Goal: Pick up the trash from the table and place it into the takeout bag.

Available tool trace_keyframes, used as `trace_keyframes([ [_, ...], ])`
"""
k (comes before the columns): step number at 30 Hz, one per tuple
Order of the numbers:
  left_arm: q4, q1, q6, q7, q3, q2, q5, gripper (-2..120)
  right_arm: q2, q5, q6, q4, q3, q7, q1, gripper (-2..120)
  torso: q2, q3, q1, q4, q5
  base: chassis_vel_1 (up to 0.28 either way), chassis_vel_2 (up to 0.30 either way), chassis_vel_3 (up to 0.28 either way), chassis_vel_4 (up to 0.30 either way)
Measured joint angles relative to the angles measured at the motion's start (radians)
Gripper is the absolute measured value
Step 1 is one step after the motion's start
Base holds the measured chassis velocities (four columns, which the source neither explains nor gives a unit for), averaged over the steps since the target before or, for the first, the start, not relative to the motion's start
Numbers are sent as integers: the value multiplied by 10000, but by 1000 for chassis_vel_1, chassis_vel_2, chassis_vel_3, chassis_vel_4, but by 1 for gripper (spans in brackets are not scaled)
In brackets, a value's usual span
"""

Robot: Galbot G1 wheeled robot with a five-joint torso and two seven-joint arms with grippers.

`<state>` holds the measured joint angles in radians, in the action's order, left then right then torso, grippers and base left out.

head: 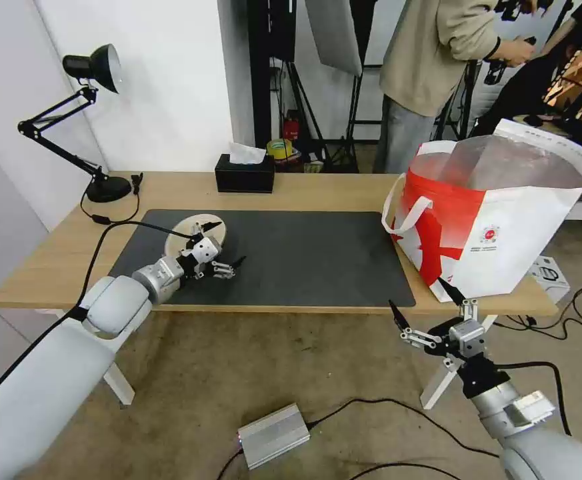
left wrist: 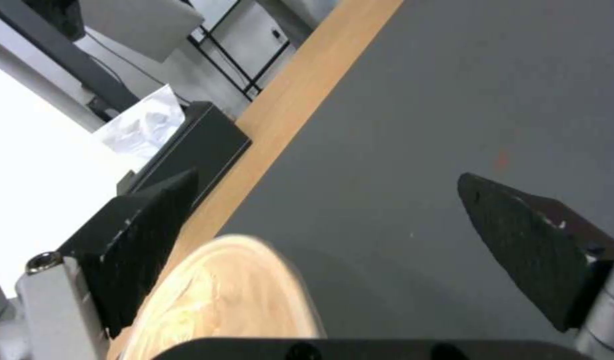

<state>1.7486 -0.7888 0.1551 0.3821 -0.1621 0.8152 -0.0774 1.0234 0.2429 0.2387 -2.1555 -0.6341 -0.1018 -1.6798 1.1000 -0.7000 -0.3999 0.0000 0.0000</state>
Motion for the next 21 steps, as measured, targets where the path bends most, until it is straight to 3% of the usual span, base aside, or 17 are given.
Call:
trace_keyframes([
  [21, 107, -396, 90, 315, -566, -845, -256, 100, 0, -1, 0, 0, 0, 0, 0, 100, 0, 0, 0, 1, 0, 0, 0, 0, 0],
])
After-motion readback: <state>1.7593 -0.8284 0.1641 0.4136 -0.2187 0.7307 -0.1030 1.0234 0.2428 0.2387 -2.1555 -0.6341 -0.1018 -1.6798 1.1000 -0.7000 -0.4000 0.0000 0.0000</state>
